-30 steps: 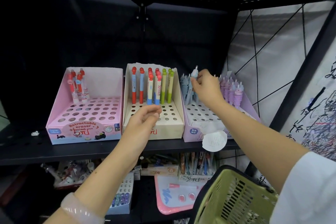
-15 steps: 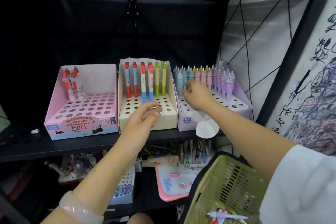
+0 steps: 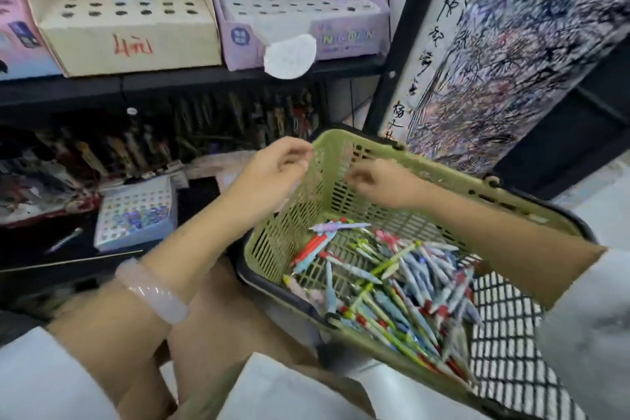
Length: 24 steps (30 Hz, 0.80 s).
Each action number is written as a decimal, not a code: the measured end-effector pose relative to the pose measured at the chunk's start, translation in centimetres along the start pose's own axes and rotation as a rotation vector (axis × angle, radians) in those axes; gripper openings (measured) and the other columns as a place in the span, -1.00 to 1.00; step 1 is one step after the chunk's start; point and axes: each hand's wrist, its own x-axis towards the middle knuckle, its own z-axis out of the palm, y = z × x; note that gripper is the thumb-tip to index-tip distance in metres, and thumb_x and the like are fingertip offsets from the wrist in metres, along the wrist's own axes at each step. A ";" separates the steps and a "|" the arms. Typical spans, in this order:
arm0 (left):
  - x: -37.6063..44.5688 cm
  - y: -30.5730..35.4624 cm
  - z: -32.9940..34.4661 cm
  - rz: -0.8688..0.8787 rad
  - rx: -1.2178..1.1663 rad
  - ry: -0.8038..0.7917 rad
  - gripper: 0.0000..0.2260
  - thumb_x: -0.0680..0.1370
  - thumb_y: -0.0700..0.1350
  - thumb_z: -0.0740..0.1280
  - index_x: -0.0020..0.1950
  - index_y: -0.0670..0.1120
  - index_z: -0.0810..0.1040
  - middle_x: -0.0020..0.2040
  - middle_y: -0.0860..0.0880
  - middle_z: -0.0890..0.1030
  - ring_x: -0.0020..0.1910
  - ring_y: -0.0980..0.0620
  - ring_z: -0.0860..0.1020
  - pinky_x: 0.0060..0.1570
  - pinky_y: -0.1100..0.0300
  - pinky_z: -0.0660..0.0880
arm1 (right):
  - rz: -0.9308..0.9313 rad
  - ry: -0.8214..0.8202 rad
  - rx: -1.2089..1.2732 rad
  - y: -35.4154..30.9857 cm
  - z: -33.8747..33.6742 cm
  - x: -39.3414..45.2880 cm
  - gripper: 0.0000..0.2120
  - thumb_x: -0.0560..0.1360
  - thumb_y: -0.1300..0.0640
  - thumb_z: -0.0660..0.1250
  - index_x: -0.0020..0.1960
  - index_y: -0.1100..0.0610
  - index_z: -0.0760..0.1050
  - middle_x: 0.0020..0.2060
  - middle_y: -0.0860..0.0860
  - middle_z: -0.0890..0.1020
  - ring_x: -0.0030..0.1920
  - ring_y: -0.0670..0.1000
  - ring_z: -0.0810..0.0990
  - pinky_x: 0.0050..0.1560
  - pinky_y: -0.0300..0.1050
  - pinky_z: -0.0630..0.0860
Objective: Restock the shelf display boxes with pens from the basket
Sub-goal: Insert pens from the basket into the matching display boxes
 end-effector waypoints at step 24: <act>-2.1 -4.2 2.7 -0.047 0.022 -0.039 -0.72 0.59 -0.24 0.18 -0.05 0.17 0.49 -0.06 0.23 0.59 -0.03 0.35 0.54 0.06 0.38 0.42 | 0.186 -0.574 -0.310 5.4 16.9 -7.9 -0.48 0.40 -0.01 0.41 0.20 0.19 0.27 -0.13 0.09 0.51 0.11 0.16 0.49 0.28 0.18 0.16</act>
